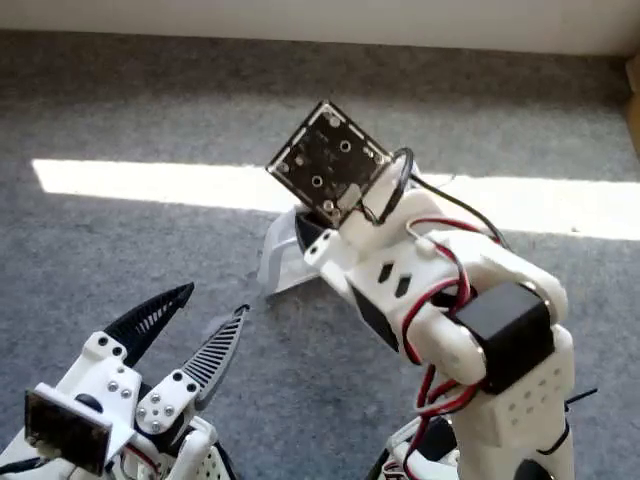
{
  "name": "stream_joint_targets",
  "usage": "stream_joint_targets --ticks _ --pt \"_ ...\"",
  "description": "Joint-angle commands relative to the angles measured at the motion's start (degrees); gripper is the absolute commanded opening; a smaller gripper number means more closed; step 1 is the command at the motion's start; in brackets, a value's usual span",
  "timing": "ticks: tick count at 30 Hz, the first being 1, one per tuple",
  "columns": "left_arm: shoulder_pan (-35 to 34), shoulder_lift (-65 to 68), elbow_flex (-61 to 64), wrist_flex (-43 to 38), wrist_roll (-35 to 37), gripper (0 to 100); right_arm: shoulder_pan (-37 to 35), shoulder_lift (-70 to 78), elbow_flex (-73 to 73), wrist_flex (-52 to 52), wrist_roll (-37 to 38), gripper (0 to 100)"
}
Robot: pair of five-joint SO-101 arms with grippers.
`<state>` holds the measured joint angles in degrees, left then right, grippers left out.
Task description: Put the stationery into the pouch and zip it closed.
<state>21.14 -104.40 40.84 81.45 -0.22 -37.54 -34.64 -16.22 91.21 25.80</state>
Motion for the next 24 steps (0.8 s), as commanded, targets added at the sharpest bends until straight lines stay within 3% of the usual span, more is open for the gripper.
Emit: stream_joint_targets --ticks 1,5,15,24 --pt "-1.27 0.66 2.77 0.26 0.35 22 -2.68 -4.09 -2.77 4.18 0.09 0.5" --pt "-1.27 0.66 5.93 0.35 0.35 28 -5.05 -5.93 -2.68 7.34 -0.44 0.5" --pt "6.99 0.66 8.48 -0.26 0.26 29 -8.57 -6.64 -2.95 9.8 -2.73 0.5" --pt "8.92 0.66 18.51 -12.13 -1.67 28 -8.48 -8.31 -1.98 9.98 -2.73 0.5"
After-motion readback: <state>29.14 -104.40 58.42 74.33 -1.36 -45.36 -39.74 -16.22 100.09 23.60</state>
